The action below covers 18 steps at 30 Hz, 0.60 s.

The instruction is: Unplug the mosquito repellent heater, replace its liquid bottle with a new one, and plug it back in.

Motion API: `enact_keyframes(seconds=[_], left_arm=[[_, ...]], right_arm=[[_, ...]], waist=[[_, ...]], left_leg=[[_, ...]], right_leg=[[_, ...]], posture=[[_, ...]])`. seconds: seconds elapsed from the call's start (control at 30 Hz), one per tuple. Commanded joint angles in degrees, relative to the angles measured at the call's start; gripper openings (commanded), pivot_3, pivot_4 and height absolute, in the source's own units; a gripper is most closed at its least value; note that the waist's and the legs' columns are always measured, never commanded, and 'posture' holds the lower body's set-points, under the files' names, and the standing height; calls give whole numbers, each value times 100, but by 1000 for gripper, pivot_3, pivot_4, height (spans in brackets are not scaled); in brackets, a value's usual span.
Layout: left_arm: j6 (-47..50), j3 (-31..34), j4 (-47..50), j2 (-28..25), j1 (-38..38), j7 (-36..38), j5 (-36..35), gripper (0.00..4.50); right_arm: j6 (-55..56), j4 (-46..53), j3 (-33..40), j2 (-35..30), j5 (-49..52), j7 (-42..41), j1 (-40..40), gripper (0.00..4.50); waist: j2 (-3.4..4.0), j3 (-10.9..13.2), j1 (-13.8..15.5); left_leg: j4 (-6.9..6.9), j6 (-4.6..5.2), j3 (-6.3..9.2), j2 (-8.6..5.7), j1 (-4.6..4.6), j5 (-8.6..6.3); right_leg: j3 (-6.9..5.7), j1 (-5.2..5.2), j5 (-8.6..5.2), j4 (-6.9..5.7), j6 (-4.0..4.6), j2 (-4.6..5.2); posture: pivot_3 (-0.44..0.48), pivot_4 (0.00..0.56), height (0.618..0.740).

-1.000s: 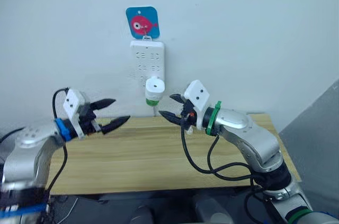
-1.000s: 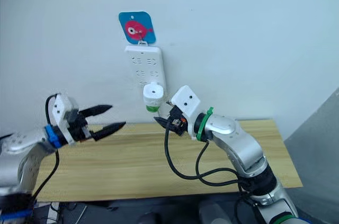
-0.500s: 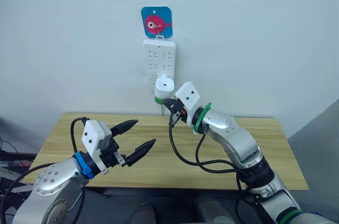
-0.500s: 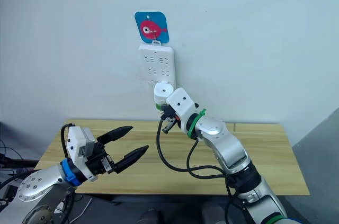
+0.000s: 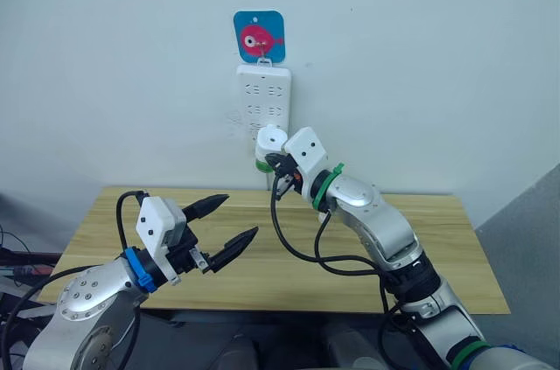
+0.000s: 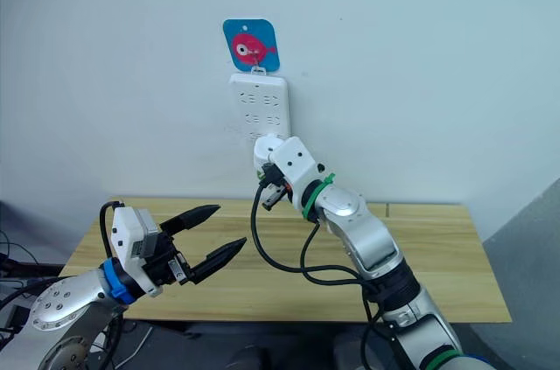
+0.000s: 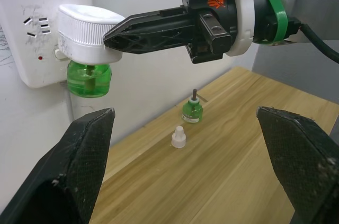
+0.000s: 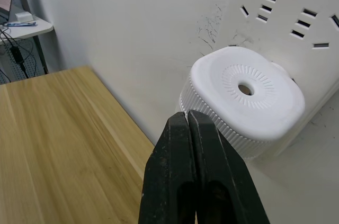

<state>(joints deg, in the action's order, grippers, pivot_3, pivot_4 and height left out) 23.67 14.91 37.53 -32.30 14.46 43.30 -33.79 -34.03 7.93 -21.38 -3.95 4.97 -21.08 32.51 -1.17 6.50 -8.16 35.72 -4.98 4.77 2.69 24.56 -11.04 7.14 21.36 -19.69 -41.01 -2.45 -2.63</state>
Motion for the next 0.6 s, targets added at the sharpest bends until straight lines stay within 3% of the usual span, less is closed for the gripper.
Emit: enact_keyframes(seconds=[0.03, 0.6], left_arm=[[-152, -28, 12, -53, -39, 23, 22, 4500], [-335, -126, -164, -58, -56, 49, 62, 4500]], right_arm=[[117, -4, 181, 17, -189, 181, 185, 51], [-197, 404, 67, -232, -125, -196, -84, 51]], waist=[[0, 0, 0], [0, 0, 1]], left_leg=[[0, 0, 0, 0, -1, 0], [-2, 0, -2, 1, -2, 0]], right_leg=[[0, 0, 0, -1, 0, 0], [2, 1, -1, 1, 1, -1]], posture=[[-53, 76, 740], [-62, 73, 740]])
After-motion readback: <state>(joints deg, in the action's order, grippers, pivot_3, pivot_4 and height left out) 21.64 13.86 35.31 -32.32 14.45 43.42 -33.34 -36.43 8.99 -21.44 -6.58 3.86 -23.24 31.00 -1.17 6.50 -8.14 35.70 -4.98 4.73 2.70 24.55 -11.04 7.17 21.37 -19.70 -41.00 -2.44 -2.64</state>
